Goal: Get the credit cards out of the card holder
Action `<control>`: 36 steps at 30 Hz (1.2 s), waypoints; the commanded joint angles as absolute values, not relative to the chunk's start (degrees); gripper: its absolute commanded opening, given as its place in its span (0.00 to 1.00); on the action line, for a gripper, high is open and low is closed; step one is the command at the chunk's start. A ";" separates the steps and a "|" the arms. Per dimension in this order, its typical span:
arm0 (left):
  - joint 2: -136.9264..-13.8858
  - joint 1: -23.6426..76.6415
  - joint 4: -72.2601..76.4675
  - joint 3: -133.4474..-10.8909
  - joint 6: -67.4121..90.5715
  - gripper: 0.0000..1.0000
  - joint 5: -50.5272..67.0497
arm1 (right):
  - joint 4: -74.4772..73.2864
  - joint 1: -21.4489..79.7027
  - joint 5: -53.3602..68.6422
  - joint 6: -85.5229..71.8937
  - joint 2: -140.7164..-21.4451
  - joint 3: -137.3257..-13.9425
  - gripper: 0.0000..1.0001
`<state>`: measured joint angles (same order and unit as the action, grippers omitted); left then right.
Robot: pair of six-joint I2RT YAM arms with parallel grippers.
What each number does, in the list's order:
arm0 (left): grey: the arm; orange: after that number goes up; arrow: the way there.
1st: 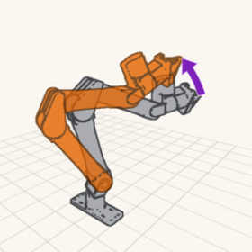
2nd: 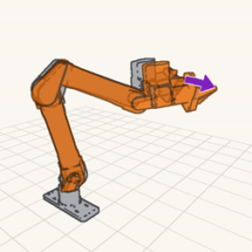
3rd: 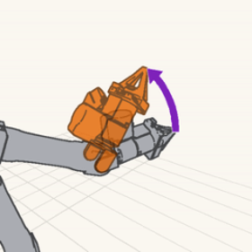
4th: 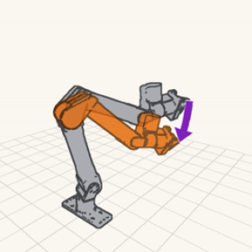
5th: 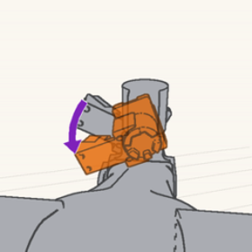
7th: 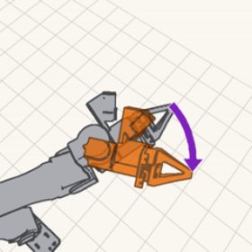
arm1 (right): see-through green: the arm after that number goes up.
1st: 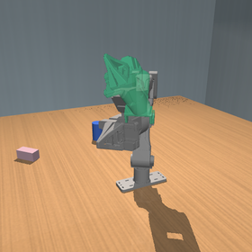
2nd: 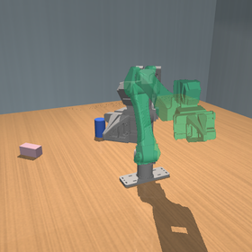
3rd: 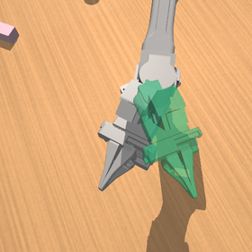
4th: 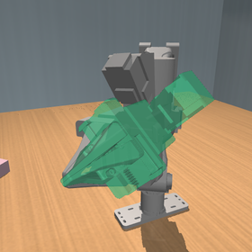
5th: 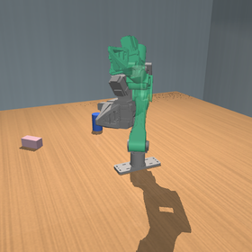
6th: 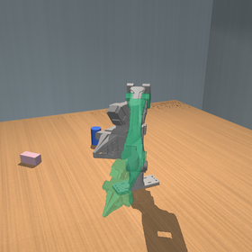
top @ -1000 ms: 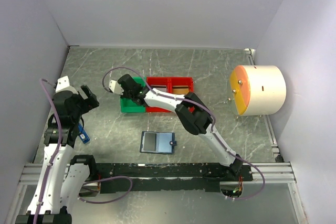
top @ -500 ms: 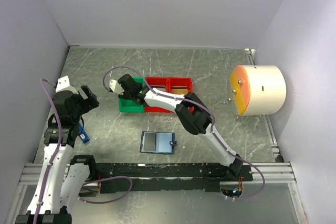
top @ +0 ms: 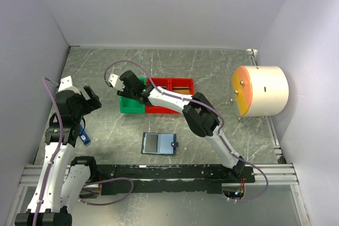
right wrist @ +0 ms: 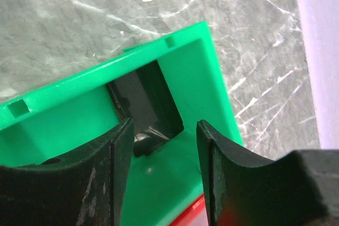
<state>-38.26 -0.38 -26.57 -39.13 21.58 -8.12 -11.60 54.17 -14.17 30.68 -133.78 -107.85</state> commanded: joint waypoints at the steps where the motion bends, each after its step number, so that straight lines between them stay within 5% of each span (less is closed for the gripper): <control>1: -38.51 -0.96 -24.64 -39.02 20.74 1.00 -5.21 | -8.52 53.63 -15.49 23.34 -126.41 -104.75 0.51; 9: -40.09 -0.97 -24.48 -39.18 20.74 1.00 -2.67 | 2.31 49.66 -13.21 -8.59 -101.89 -78.44 0.65; 17: -41.48 -0.88 -24.32 -39.36 20.74 1.00 -1.25 | 6.82 45.66 0.39 -33.43 -86.37 -57.48 0.66; 26: -43.20 -0.88 -21.44 -37.89 18.15 1.00 5.27 | 18.31 46.02 15.53 -55.06 -84.10 -43.89 0.68; 36: -50.40 -0.88 -19.09 -38.85 16.42 0.94 18.38 | 15.25 49.10 14.36 -60.72 -87.84 -40.09 0.64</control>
<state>-49.56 -0.40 -22.96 -38.48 18.39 9.37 15.05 46.78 14.20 -57.49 -86.63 -40.77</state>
